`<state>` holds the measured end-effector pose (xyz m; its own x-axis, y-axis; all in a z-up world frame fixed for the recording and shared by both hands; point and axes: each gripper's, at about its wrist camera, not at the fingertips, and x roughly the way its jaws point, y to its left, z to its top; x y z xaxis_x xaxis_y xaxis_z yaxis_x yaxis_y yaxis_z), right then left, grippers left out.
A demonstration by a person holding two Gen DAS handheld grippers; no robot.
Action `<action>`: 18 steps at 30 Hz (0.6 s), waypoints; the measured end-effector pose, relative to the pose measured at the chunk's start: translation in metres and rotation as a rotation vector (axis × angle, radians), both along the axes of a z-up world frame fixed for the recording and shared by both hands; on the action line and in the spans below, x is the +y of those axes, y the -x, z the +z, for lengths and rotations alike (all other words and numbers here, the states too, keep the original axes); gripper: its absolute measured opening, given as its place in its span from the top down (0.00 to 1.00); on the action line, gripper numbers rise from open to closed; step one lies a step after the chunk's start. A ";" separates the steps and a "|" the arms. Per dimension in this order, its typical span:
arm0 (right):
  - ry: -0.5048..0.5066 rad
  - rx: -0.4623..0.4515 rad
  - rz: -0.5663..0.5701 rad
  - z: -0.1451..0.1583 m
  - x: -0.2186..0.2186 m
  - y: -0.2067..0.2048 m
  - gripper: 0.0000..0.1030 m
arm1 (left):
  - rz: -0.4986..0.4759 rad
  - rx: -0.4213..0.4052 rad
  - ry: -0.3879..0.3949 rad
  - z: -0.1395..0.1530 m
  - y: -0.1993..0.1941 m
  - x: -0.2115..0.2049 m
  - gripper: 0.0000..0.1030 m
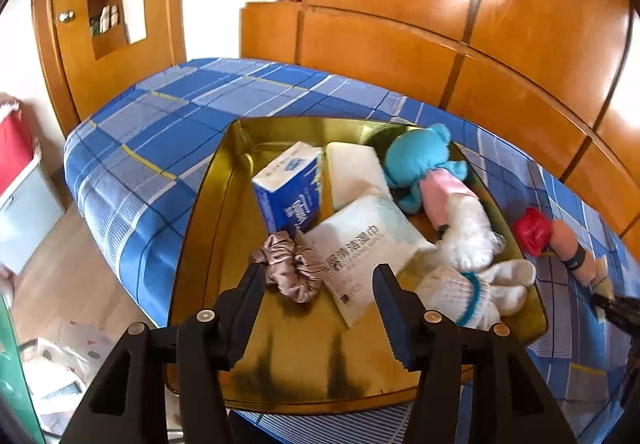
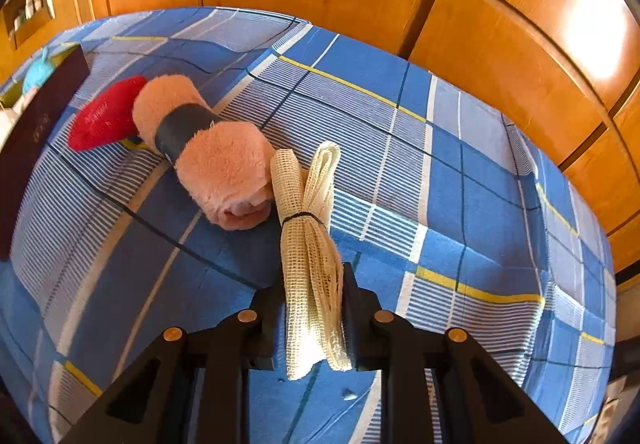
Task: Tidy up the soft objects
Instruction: 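Carry the cream mesh bundle into the tray and open the right gripper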
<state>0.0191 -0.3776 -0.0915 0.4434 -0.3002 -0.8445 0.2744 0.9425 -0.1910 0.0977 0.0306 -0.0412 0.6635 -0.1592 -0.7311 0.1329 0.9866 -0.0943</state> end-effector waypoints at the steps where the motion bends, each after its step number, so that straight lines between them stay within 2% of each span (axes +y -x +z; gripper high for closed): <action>1: -0.012 -0.005 -0.001 0.001 0.000 0.000 0.80 | -0.009 -0.008 -0.006 0.001 0.002 -0.002 0.45; 10: -0.112 -0.110 0.025 0.031 0.027 0.007 0.81 | -0.011 -0.034 0.007 0.006 0.004 0.001 0.44; 14: -0.149 -0.162 0.118 0.052 0.059 -0.001 0.81 | 0.005 -0.031 0.015 0.005 0.005 0.007 0.44; 18: -0.160 -0.200 0.262 0.071 0.104 -0.016 0.81 | 0.021 -0.032 0.022 0.004 0.005 0.015 0.44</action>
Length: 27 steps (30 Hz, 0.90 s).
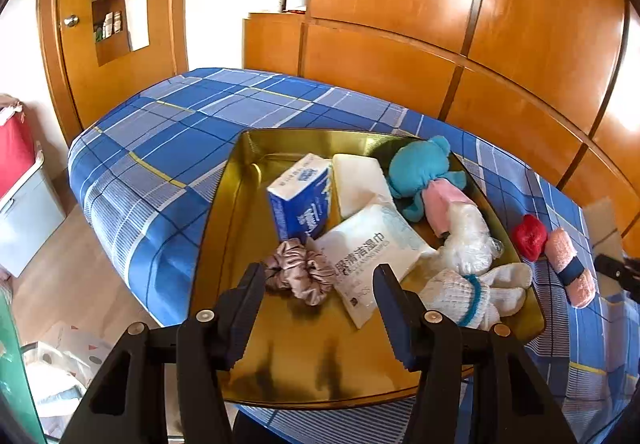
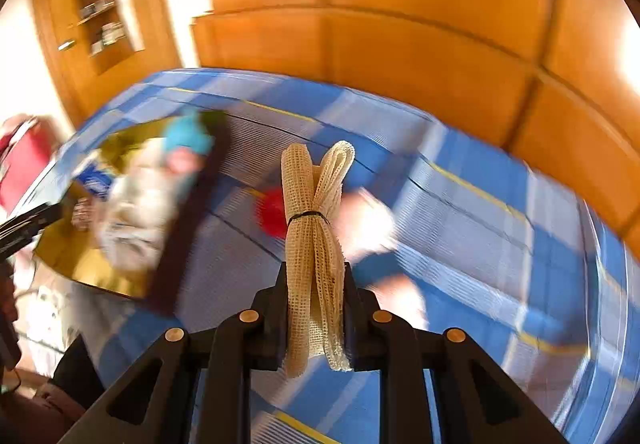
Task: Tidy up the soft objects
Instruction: 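Carry the cream mesh bundle into the tray and open the right gripper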
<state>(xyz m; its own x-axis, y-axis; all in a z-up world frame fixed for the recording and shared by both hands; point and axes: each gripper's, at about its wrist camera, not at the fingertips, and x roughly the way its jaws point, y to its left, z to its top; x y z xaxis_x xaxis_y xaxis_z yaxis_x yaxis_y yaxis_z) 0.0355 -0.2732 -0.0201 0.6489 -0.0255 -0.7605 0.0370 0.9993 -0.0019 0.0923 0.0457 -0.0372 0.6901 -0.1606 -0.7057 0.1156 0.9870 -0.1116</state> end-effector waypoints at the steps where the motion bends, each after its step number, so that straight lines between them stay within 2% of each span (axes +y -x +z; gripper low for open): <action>1: 0.005 -0.008 0.026 0.003 0.011 -0.001 0.81 | 0.002 0.000 0.002 0.000 0.000 0.002 0.44; 5: -0.012 -0.030 0.185 0.017 0.064 -0.019 0.81 | 0.014 0.001 0.003 -0.001 0.002 0.009 0.44; 9: -0.042 -0.009 0.304 0.015 0.109 -0.037 0.81 | 0.034 0.002 0.009 -0.003 0.003 0.018 0.44; 17: -0.094 0.143 0.503 -0.022 0.190 -0.076 0.81 | 0.110 0.012 0.023 -0.008 0.003 0.049 0.44; 22: -0.116 0.217 0.564 -0.047 0.227 -0.097 0.81 | 0.142 0.023 0.032 -0.012 0.002 0.060 0.44; 27: -0.136 0.223 0.472 -0.067 0.243 -0.124 0.80 | 0.141 0.032 0.034 -0.015 0.003 0.062 0.44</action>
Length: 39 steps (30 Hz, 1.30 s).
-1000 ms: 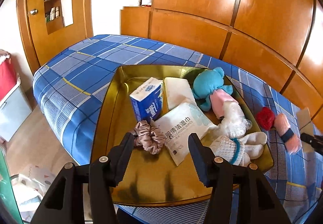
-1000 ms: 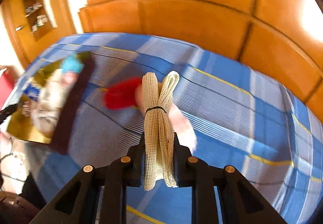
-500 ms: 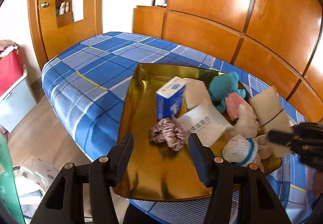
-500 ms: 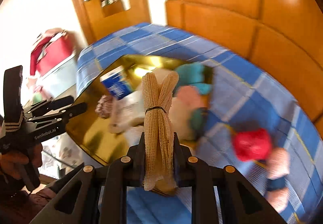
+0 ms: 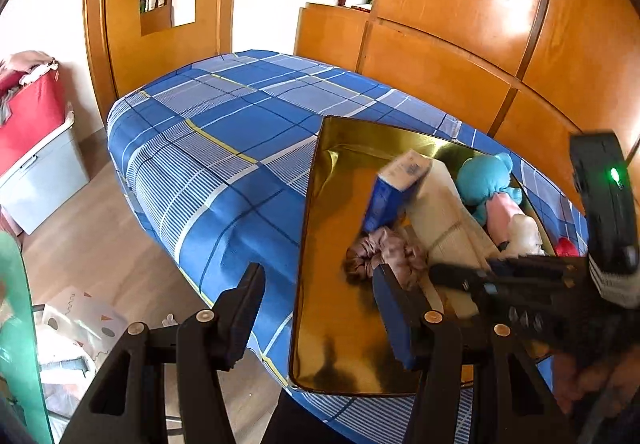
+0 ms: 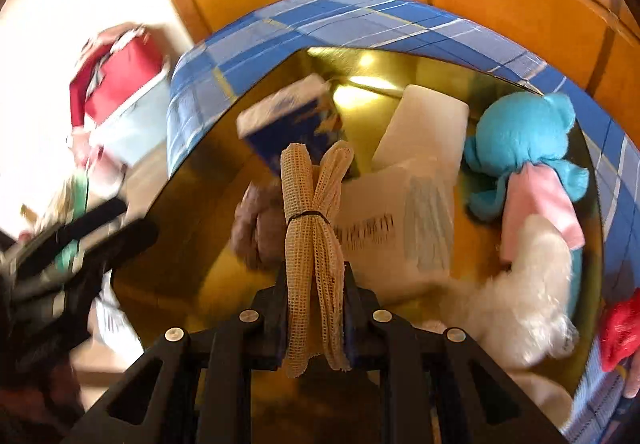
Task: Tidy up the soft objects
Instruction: 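Carry the cream mesh bundle into the tray and open the right gripper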
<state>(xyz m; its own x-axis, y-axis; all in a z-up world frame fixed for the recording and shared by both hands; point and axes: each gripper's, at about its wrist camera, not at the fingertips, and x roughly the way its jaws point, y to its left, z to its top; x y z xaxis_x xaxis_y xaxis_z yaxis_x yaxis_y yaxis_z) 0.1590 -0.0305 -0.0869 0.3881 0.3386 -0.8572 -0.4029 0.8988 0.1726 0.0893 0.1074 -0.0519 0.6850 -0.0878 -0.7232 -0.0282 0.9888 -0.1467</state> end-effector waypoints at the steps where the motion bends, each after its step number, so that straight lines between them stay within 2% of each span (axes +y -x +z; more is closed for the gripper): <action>1: -0.017 -0.004 -0.022 -0.001 0.000 -0.005 0.76 | -0.002 0.000 -0.001 0.000 0.000 -0.001 0.44; 5: -0.064 0.010 -0.051 0.004 -0.002 -0.009 0.60 | -0.004 -0.002 -0.002 0.001 0.001 -0.002 0.44; 6: -0.070 0.009 -0.050 0.006 -0.002 -0.007 0.58 | -0.006 -0.003 -0.002 0.001 0.001 -0.002 0.44; 12: -0.070 -0.026 -0.073 0.014 -0.009 0.001 0.58 | -0.011 -0.016 -0.006 0.006 0.005 -0.005 0.44; 24: -0.055 -0.137 -0.188 0.035 -0.043 0.031 0.58 | -0.045 -0.046 -0.031 0.016 0.013 -0.016 0.44; 39: -0.027 -0.251 -0.275 0.063 -0.088 0.056 0.58 | -0.107 -0.070 -0.073 0.026 0.021 -0.041 0.44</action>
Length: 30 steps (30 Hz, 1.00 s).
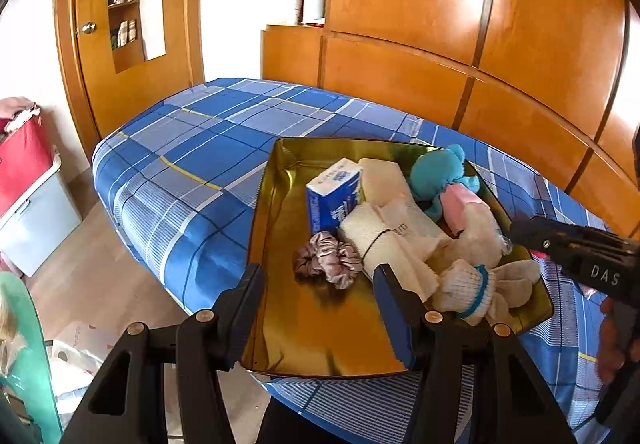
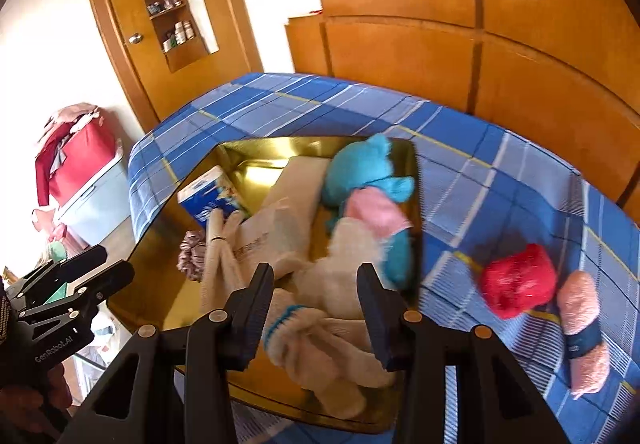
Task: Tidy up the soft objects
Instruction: 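Carry the cream mesh bundle into the tray and open the right gripper, then move the right gripper onto the pink rolled towel and grasp it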
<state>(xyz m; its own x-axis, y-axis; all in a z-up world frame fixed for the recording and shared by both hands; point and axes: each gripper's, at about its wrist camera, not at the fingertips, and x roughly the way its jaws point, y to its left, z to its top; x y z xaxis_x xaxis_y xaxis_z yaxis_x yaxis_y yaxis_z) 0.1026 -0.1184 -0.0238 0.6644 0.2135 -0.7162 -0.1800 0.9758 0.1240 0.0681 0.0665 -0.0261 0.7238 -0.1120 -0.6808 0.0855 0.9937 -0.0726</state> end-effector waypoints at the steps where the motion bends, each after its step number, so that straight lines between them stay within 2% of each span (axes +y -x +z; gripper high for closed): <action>1: 0.002 -0.004 -0.010 0.001 -0.005 0.001 0.58 | -0.006 -0.001 -0.003 0.001 0.000 -0.002 0.44; 30: 0.073 -0.020 -0.410 0.005 -0.204 0.055 0.58 | -0.240 -0.033 -0.100 0.014 0.008 -0.099 0.44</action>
<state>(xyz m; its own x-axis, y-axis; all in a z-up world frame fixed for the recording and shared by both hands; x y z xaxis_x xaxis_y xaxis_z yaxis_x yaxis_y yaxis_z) 0.0479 -0.3223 -0.0184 0.6975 -0.1223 -0.7060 0.2235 0.9733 0.0522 0.0598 -0.0324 -0.0125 0.7067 -0.2166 -0.6736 0.3203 0.9468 0.0317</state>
